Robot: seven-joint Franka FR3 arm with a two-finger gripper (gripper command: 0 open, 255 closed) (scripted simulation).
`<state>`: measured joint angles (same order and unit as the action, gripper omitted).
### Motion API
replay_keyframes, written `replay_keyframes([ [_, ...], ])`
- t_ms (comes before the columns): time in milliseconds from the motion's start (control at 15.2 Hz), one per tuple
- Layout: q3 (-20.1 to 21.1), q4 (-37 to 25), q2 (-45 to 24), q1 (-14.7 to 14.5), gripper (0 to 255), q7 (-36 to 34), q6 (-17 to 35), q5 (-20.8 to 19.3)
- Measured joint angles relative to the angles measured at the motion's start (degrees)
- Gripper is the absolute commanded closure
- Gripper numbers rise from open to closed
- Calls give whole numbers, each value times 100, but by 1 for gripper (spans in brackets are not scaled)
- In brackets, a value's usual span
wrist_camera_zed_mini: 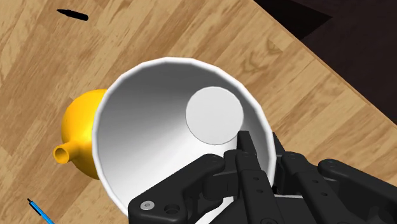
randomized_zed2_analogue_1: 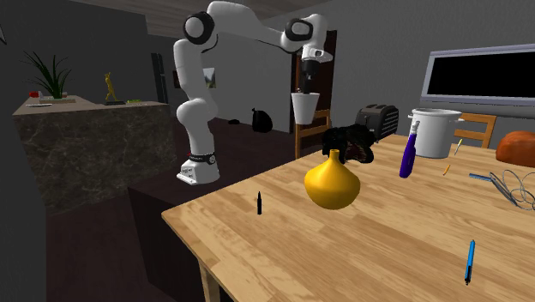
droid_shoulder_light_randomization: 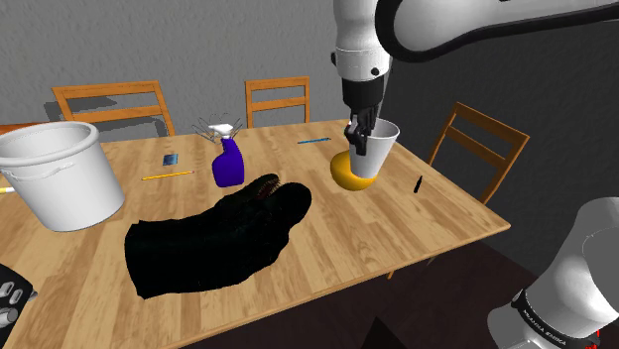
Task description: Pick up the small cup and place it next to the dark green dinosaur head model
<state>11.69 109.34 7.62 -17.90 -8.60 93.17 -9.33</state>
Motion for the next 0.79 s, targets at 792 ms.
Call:
replay_keyframes([
  [792, 8, 811, -105, -4, 255, -175, 895, -37],
])
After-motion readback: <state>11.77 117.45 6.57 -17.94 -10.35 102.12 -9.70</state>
